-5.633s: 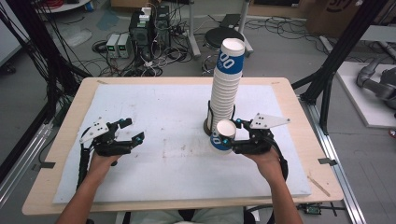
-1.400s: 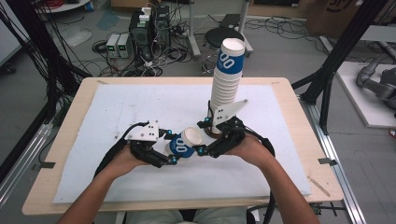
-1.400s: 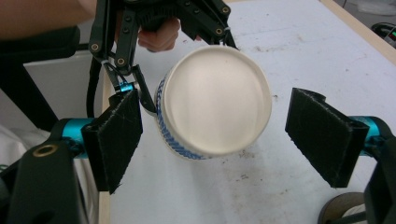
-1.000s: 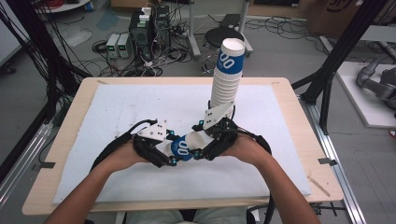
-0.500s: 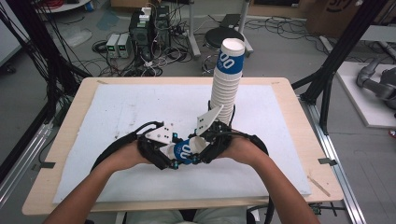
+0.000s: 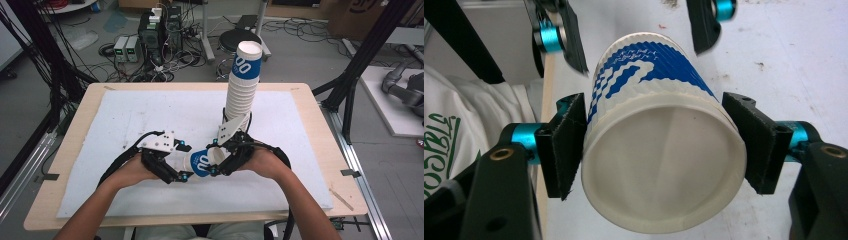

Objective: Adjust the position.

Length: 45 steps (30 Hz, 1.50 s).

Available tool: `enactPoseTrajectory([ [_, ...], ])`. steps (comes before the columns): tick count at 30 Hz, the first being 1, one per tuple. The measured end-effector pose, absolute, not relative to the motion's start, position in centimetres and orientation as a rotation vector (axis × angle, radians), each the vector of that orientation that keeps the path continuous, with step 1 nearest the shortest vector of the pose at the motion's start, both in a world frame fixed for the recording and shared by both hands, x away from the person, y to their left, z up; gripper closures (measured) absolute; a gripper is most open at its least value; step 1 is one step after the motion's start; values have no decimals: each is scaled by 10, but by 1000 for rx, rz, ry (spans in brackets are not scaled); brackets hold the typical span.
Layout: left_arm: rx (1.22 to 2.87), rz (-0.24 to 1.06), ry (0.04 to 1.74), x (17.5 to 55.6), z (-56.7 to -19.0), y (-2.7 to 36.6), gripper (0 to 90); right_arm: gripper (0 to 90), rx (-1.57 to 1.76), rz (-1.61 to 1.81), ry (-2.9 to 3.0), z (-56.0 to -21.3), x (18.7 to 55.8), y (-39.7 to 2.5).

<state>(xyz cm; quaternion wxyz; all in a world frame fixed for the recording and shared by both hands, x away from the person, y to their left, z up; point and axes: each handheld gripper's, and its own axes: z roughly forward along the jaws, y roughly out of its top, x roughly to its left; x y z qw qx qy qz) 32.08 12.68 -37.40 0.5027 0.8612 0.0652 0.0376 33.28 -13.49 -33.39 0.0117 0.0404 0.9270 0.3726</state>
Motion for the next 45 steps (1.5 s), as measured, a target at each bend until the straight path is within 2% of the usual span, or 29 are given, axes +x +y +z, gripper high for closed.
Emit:
enactPoseTrajectory([
  [13,1759,72,240,313,-390,151,170,297,266,1433,2760,-355,325,-166],
  [30,1652,45,254,313,-399,148,161,297,357,1847,2520,-378,317,-185],
  [45,1590,-17,268,312,-401,140,143,298,354,2007,2469,-385,318,-184],
])
